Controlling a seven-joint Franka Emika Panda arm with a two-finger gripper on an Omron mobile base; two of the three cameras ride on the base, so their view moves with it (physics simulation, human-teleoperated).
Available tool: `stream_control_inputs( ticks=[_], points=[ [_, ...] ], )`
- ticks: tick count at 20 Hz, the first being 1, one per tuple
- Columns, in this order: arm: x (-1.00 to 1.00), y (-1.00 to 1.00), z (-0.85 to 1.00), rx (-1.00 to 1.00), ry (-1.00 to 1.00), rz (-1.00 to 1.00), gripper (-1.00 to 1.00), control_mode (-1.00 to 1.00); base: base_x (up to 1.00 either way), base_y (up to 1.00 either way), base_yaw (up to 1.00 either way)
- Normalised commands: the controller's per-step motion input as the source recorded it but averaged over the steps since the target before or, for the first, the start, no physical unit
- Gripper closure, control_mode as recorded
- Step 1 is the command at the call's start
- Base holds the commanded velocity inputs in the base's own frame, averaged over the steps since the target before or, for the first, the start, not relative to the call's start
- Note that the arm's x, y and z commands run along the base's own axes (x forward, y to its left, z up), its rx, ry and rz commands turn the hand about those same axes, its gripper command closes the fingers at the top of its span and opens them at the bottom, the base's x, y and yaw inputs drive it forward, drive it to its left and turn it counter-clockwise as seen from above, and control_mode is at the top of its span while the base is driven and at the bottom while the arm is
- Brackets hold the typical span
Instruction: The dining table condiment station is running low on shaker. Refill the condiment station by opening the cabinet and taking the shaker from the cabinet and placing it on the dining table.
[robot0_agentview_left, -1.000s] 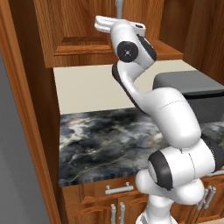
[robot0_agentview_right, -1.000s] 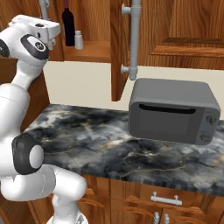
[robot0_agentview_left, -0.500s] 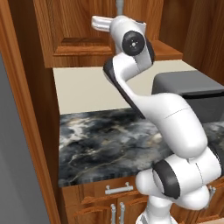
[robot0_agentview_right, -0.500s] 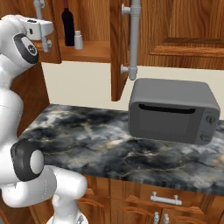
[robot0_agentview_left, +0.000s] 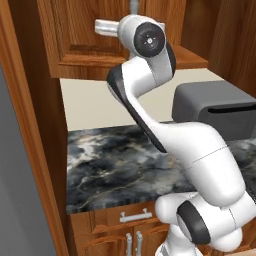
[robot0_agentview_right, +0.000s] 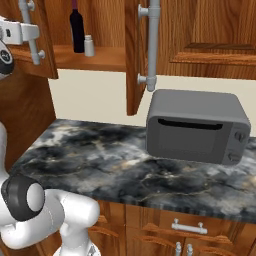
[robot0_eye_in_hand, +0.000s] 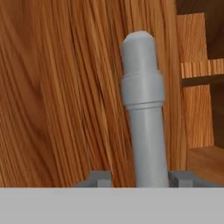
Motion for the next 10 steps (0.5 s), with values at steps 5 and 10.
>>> stream_control_inputs(
  ticks=[5,10],
  points=[
    [-1.00,1.00,-0.07,0.00,0.00,0.06,1.00,-1.00,0.00,0.00,0.00],
    [-0.89,1.00,-0.24,0.00,0.00,0.01,-1.00,-1.00,0.00,0.00,0.00]
  ],
)
